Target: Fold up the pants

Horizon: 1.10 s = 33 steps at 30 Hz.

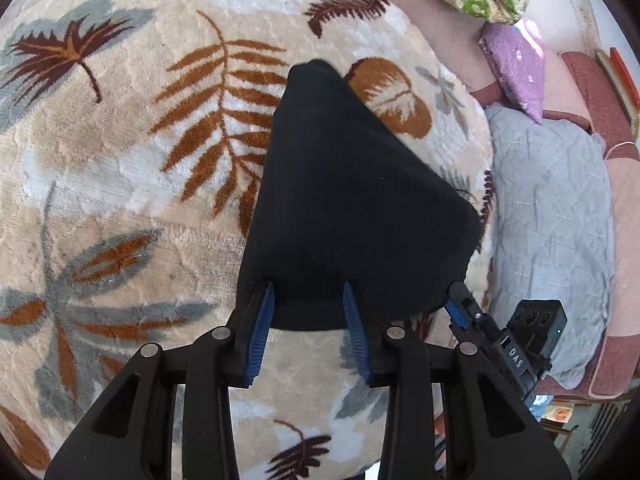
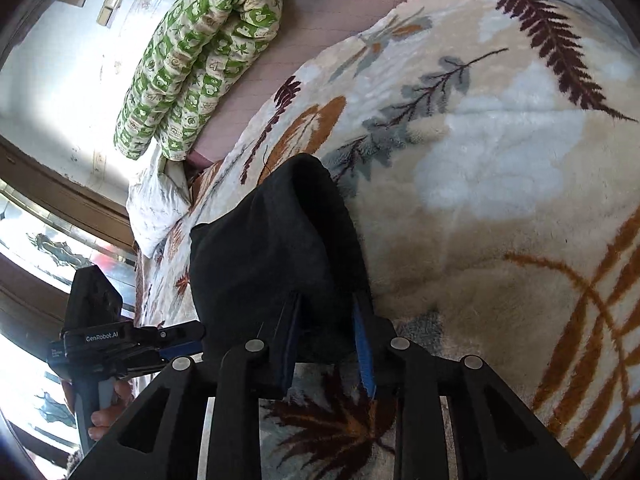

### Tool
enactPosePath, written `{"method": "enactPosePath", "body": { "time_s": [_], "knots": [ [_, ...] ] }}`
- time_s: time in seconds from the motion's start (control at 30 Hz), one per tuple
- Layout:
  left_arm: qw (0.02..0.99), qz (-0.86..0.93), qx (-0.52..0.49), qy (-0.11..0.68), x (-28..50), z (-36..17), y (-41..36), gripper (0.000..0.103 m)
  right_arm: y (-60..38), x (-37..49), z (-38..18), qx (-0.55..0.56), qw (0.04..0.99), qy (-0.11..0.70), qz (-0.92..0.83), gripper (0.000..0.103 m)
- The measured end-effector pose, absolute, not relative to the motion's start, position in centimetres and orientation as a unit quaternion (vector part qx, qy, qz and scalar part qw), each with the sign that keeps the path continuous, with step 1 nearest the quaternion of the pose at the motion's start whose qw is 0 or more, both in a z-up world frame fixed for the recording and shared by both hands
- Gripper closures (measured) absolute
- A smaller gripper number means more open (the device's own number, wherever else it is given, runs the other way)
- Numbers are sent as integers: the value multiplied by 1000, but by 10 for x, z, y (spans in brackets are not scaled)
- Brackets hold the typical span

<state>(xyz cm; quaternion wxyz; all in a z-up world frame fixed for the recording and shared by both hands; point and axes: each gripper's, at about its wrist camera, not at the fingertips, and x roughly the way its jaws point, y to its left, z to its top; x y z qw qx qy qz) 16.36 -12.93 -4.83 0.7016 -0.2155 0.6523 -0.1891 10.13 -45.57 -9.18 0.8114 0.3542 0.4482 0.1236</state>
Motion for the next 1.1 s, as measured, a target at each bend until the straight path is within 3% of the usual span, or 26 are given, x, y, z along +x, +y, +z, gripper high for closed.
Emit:
{"method": "enactPosePath", "body": {
  "time_s": [0.13, 0.2, 0.27, 0.47, 0.67, 0.8, 0.9, 0.93, 0.97, 1.0, 1.03, 1.1],
  "knots": [
    [723, -185, -230, 624, 170, -29, -102, 66, -474, 93, -70, 409, 796, 425, 136, 61],
    [724, -180, -230, 625, 178, -27, -97, 50, -481, 92, -53, 397, 811, 409, 130, 36],
    [729, -176, -217, 625, 186, -29, -97, 47, -479, 99, -41, 363, 827, 411, 123, 27],
    [722, -190, -174, 642, 201, -50, -112, 47, -447, 142, -45, 260, 831, 472, 141, 24],
    [705, -230, -167, 650, 206, -69, -130, 47, -446, 156, -70, 272, 815, 483, 169, 24],
    [704, -249, -170, 644, 207, -73, -138, 37, -448, 160, -90, 309, 790, 491, 197, 24],
    [703, -261, -158, 642, 205, -74, -150, 38, -447, 159, -93, 308, 790, 484, 216, 24],
    [711, -259, -146, 638, 203, -72, -154, 43, -446, 159, -93, 303, 790, 486, 218, 25],
    [717, -258, -134, 633, 201, -70, -157, 54, -445, 159, -93, 294, 791, 489, 220, 30],
    [725, -255, -122, 629, 198, -68, -159, 59, -444, 159, -93, 280, 795, 494, 213, 46],
    [732, -252, -119, 622, 195, -65, -159, 62, -442, 160, -94, 274, 795, 501, 204, 56],
    [742, -249, -122, 611, 191, -61, -156, 70, -442, 158, -95, 290, 790, 503, 194, 66]
  ]
}}
